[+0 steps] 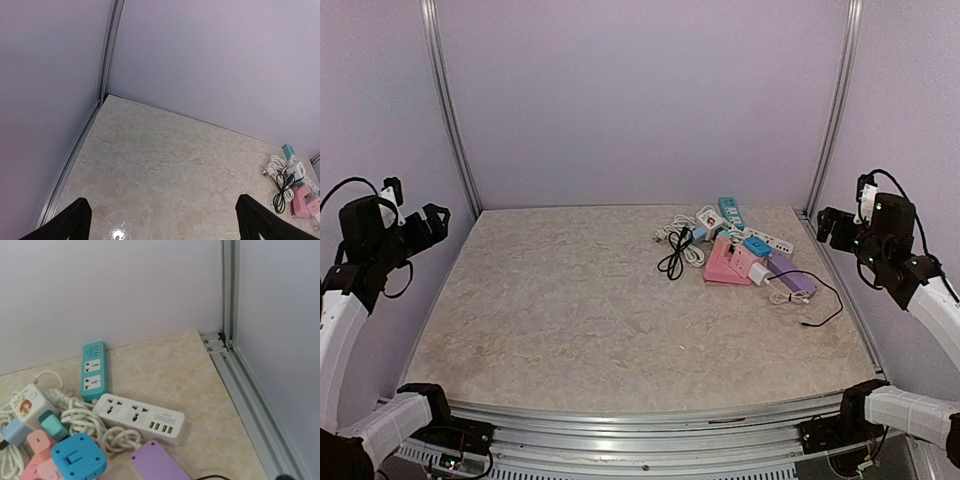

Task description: Pull the plug off the socket

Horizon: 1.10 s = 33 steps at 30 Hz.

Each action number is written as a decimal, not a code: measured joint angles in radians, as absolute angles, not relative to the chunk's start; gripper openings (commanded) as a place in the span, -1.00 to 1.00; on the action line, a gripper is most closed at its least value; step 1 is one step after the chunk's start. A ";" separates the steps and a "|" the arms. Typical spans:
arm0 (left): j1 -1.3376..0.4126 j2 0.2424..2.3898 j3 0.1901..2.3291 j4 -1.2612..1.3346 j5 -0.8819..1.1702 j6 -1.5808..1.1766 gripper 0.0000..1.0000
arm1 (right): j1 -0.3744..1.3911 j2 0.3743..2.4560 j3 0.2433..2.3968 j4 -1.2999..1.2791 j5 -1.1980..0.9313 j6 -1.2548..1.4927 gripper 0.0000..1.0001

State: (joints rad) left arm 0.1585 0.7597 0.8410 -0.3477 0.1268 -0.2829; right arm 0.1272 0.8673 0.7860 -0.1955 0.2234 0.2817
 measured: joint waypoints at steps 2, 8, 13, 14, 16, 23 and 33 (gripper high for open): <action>0.159 0.760 0.841 -0.348 0.134 -0.285 0.98 | 0.127 0.867 0.786 -0.197 0.218 0.281 0.99; 0.145 0.757 0.841 -0.351 0.155 -0.302 0.98 | 0.127 0.857 0.786 -0.206 0.187 0.275 0.98; 0.076 0.752 0.839 -0.353 0.166 -0.342 0.98 | 0.128 0.867 0.798 -0.229 0.100 0.258 0.90; 0.047 0.755 0.839 -0.353 0.171 -0.345 0.97 | 0.131 0.878 0.808 -0.239 0.081 0.254 0.89; -0.017 0.771 0.841 -0.355 0.182 -0.342 0.98 | 0.148 0.910 0.836 -0.252 0.060 0.248 0.87; -0.085 0.883 0.880 -0.391 0.239 -0.269 0.97 | 0.295 1.088 0.950 -0.347 0.062 0.228 0.81; -0.079 0.903 0.877 -0.386 0.308 -0.202 0.97 | 0.325 1.292 0.868 -0.362 -0.015 0.228 0.72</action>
State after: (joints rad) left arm -0.0792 0.9031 0.8768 -0.3862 0.3084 -0.2024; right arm 0.3252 1.2922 0.8680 -0.3622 -0.0154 0.2276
